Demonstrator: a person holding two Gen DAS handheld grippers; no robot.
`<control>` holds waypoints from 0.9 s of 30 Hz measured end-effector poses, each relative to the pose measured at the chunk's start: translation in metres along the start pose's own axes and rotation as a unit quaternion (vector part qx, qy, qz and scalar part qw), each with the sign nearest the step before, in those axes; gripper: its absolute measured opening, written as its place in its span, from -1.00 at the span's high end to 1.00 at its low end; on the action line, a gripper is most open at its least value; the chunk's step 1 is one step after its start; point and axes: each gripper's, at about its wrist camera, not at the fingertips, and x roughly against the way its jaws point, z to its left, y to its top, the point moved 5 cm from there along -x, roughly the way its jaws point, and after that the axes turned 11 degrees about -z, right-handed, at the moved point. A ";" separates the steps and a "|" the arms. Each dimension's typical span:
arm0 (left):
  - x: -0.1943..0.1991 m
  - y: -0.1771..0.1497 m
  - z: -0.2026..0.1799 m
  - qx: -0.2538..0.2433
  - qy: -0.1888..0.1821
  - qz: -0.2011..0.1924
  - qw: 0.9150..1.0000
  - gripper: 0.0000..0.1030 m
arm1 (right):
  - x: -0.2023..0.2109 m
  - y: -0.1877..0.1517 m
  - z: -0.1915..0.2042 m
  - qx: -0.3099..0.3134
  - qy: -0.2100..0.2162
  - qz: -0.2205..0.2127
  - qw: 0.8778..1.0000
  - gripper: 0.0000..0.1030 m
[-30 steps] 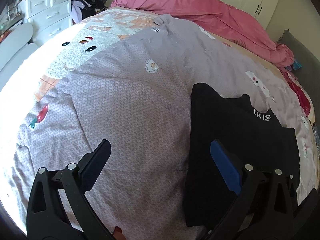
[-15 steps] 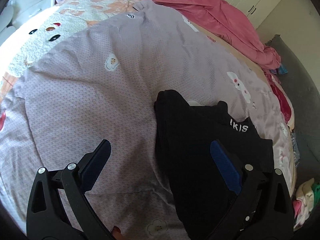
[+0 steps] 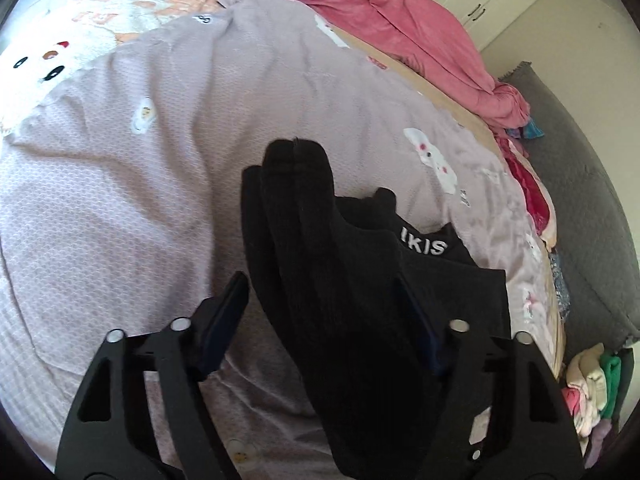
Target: Fold small clothes
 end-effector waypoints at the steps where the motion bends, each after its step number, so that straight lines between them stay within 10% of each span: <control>1: 0.000 -0.001 -0.003 -0.004 -0.001 0.000 1.000 -0.05 | 0.002 0.001 -0.002 -0.003 0.000 -0.002 1.000 0.76; 8: 0.008 -0.006 -0.030 -0.030 -0.014 -0.008 0.999 0.40 | 0.011 0.003 -0.013 -0.023 -0.006 -0.015 1.000 0.78; 27: 0.019 -0.011 -0.122 -0.084 -0.031 -0.029 0.996 0.46 | 0.063 0.003 -0.073 -0.085 -0.038 -0.050 0.994 0.86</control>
